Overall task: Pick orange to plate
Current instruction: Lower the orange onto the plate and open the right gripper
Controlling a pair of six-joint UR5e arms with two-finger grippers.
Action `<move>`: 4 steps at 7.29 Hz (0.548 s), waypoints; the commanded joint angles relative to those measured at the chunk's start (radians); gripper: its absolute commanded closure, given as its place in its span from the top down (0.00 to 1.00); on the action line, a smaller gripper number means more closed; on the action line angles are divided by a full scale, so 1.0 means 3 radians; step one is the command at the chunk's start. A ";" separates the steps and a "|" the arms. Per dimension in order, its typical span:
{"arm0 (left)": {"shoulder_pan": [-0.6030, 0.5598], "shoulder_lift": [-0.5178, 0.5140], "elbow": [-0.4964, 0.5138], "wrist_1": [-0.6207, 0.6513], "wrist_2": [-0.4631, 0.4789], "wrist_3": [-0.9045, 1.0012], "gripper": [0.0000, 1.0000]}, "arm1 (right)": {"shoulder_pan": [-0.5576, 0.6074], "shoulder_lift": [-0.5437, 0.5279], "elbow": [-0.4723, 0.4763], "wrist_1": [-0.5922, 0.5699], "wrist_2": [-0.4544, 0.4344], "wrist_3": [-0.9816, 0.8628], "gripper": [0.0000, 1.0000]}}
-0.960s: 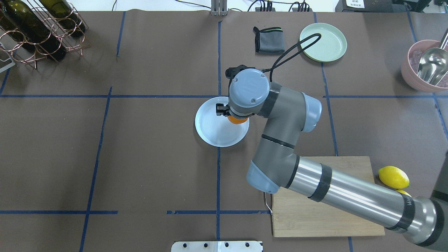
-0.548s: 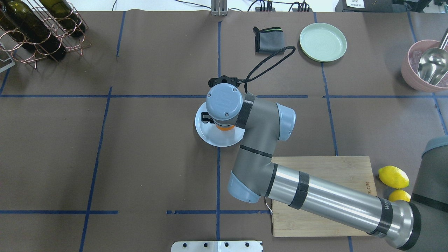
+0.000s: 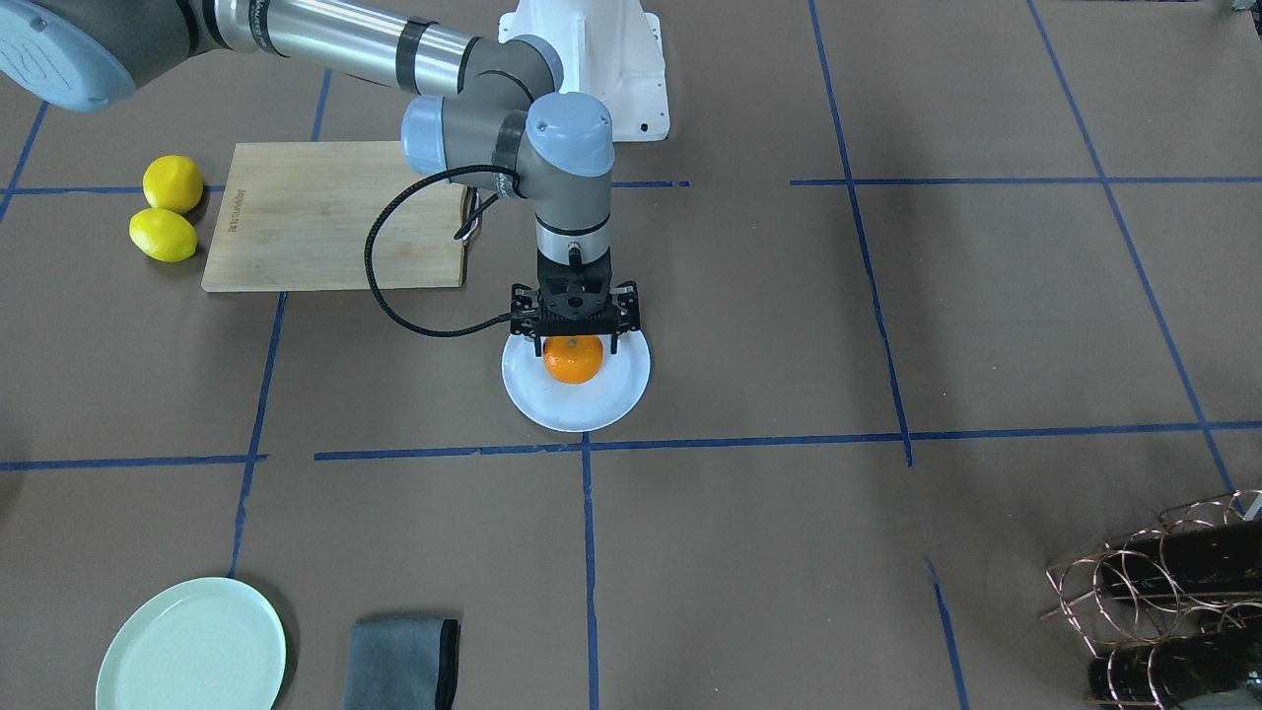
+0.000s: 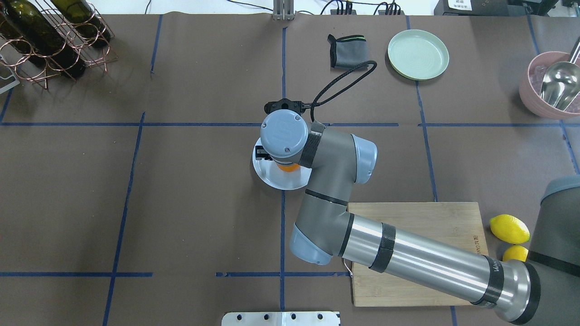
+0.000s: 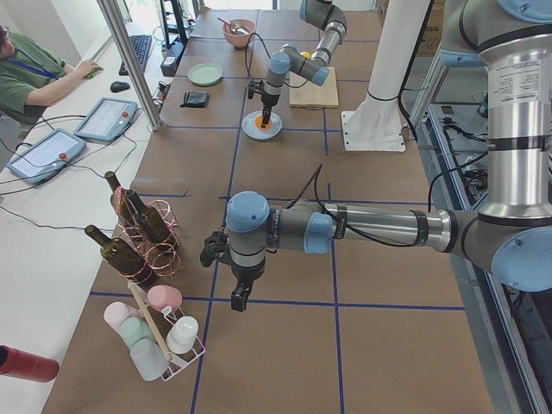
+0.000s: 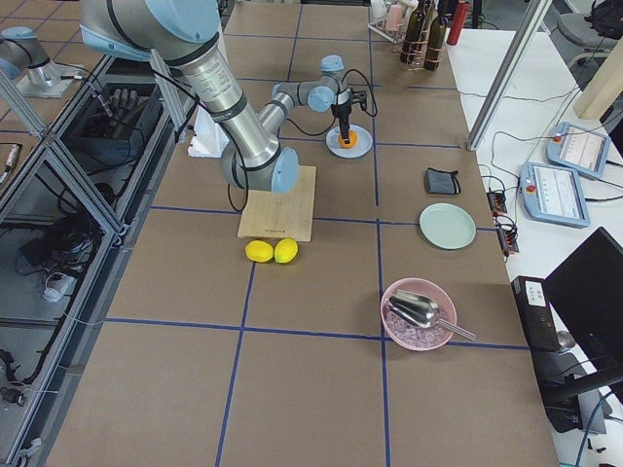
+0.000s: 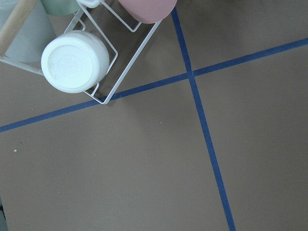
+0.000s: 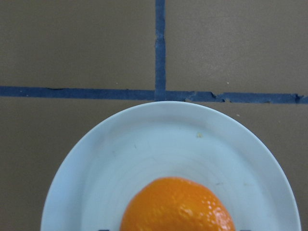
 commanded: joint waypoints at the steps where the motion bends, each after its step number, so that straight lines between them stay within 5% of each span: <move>1: 0.0000 0.0000 0.0000 -0.0006 -0.0015 -0.0004 1.00 | 0.0148 0.0007 0.0108 -0.0015 0.0067 -0.0105 1.00; 4: 0.0000 0.0000 -0.0010 -0.0012 -0.0202 -0.0004 1.00 | 0.0929 -0.0223 0.0364 -0.0361 0.0833 -0.1037 1.00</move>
